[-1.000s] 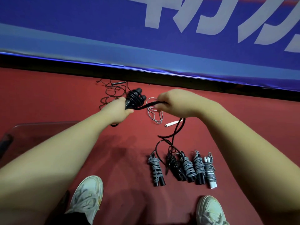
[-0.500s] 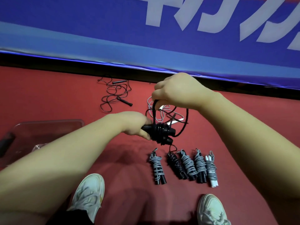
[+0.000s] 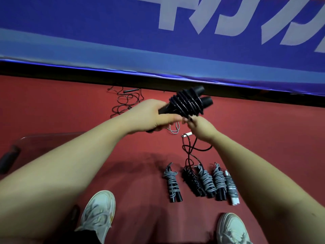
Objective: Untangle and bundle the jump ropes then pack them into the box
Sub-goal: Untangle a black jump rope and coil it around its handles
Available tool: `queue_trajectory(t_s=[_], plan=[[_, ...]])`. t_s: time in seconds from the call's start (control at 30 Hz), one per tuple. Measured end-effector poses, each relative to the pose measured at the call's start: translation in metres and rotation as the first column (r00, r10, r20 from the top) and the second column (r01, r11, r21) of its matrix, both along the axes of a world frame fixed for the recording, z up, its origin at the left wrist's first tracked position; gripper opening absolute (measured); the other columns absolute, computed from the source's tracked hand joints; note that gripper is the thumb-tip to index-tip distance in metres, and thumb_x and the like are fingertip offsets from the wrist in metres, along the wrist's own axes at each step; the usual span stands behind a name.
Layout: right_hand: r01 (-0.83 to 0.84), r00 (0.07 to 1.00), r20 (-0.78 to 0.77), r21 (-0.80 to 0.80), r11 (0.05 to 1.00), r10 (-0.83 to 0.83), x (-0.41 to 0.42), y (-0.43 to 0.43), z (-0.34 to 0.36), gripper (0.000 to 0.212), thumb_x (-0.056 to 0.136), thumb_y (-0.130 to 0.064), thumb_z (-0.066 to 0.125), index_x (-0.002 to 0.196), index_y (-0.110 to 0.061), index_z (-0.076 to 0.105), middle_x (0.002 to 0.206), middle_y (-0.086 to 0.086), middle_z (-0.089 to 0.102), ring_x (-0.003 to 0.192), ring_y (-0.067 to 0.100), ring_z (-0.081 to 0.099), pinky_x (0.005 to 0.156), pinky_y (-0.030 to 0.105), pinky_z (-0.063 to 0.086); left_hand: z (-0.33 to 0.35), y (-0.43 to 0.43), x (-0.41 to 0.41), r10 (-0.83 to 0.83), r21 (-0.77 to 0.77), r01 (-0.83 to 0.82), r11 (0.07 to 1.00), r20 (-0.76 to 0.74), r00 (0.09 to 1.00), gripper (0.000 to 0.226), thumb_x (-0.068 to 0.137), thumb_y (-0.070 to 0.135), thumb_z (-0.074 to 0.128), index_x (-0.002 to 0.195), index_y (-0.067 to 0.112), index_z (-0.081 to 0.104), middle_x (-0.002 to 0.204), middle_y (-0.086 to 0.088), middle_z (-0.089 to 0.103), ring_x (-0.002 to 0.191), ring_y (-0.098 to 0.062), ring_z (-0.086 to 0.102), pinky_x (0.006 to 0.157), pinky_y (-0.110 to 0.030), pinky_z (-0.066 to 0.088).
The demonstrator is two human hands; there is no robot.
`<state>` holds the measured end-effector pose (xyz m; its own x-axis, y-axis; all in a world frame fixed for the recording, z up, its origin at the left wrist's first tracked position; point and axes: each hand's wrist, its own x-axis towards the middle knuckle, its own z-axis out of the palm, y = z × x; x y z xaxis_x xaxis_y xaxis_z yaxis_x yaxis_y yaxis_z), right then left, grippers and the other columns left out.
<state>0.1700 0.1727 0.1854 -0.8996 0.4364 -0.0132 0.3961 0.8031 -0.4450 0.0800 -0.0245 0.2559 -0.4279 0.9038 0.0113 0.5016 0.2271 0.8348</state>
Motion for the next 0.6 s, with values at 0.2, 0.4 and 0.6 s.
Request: queue_trajectory(t_s=[0.2,0.4,0.6], plan=[[-0.068,0.991,-0.125,-0.194,0.979,0.045,-0.008,-0.004,-0.011,0.014,0.097,-0.023,0.047,0.096,-0.015,0.058,0.073,-0.004,0.050,0.068,0.015,0.046,0.064,0.025,0.037,0.010,0.000,-0.018,0.014,0.236,-0.255,0.938,0.707,0.707,0.023,0.099,0.032,0.042,0.082,0.016,0.041,0.055,0.003,0.042,0.042,-0.005,0.031,0.035,-0.013,0.020],[0.017,0.998,-0.049,-0.322,0.946,-0.035,0.003,0.002,-0.016,0.020,0.095,-0.024,0.054,0.085,-0.007,0.055,0.059,-0.005,0.040,0.061,0.034,0.054,0.054,0.027,0.037,-0.009,-0.026,-0.055,0.131,0.192,-0.467,0.863,0.808,0.575,0.018,0.100,0.013,0.036,0.083,0.012,0.042,0.064,-0.003,0.044,0.045,-0.007,0.038,0.035,-0.015,0.027],[-0.047,0.997,-0.060,-0.128,0.991,0.040,0.012,0.016,0.015,0.014,0.094,-0.029,0.054,0.090,-0.018,0.061,0.076,-0.001,0.052,0.069,0.014,0.047,0.062,0.024,0.036,-0.049,-0.042,-0.082,0.532,-0.017,-0.635,0.772,0.565,0.631,0.018,0.100,0.010,0.039,0.083,0.012,0.043,0.070,-0.006,0.047,0.041,-0.007,0.038,0.033,-0.013,0.028]])
